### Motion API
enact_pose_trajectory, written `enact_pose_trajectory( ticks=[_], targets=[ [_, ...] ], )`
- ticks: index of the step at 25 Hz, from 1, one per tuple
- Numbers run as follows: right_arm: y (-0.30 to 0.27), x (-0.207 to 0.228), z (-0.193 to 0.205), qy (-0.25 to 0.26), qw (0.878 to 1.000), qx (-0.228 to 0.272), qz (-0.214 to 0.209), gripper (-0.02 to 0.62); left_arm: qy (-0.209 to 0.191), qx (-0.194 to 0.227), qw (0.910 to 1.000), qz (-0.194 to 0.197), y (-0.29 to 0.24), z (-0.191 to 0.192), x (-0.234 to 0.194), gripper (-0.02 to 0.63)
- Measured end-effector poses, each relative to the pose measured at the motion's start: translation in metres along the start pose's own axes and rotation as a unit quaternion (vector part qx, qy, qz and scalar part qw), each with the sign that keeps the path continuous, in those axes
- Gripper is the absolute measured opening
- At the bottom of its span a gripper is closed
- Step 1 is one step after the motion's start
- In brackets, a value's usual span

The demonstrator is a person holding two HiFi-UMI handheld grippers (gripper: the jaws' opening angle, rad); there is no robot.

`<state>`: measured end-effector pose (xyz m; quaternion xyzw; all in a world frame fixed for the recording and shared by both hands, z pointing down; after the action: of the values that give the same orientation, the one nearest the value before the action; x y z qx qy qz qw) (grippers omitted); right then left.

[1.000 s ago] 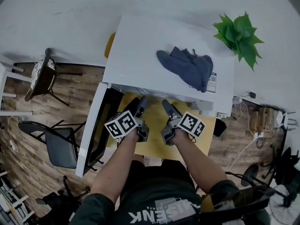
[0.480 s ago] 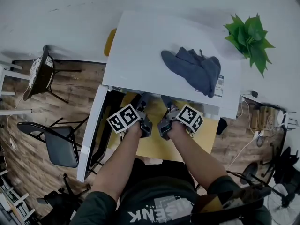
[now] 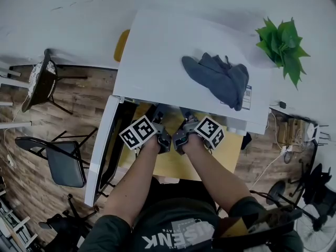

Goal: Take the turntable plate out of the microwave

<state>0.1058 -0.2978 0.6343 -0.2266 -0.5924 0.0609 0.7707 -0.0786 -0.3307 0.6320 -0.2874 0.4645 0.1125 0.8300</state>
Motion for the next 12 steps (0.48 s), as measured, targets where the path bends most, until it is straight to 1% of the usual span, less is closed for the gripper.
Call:
enact_pose_trajectory(
  ticks=[2, 4, 7, 8, 9, 11, 12],
  targets=[
    [-0.003, 0.000, 0.001, -0.011, 1.000, -0.005, 0.004, 0.281, -0.006, -0.001, 1.0000, -0.004, -0.001, -0.001, -0.001, 0.235],
    [-0.003, 0.001, 0.001, -0.020, 1.000, -0.003, -0.001, 0.275, -0.002, 0.001, 1.0000, -0.003, 0.000, 0.000, -0.002, 0.238],
    [0.001, 0.005, 0.000, -0.024, 1.000, 0.001, -0.013, 0.265, 0.013, -0.006, 0.9998, 0.015, 0.004, 0.004, -0.002, 0.207],
    [0.003, 0.006, 0.000, -0.029, 0.999, 0.001, -0.016, 0.258, 0.013, -0.011, 0.9996, 0.022, 0.005, 0.006, -0.002, 0.207],
    [0.005, 0.008, 0.000, -0.034, 0.999, 0.000, -0.018, 0.256, 0.010, -0.017, 0.9994, 0.028, 0.006, 0.007, 0.000, 0.194],
    [0.009, 0.010, 0.001, -0.038, 0.999, -0.002, -0.024, 0.255, 0.004, -0.022, 0.9991, 0.036, 0.008, 0.009, 0.005, 0.124],
    [0.010, 0.011, 0.001, -0.036, 0.999, -0.003, -0.027, 0.250, 0.003, -0.022, 0.9991, 0.037, 0.009, 0.010, 0.008, 0.107]
  ],
)
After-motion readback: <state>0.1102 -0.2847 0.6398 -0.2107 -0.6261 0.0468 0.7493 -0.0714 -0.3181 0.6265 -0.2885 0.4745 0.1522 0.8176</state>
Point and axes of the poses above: the fingertips, and each gripper's own axes: y backward along the fingers, x to its right, z out of its underside, the point moved 9 cm from there along y, backward along the fingers, and after that the axes turned 10 degrees about x, right-handed, at the moved point
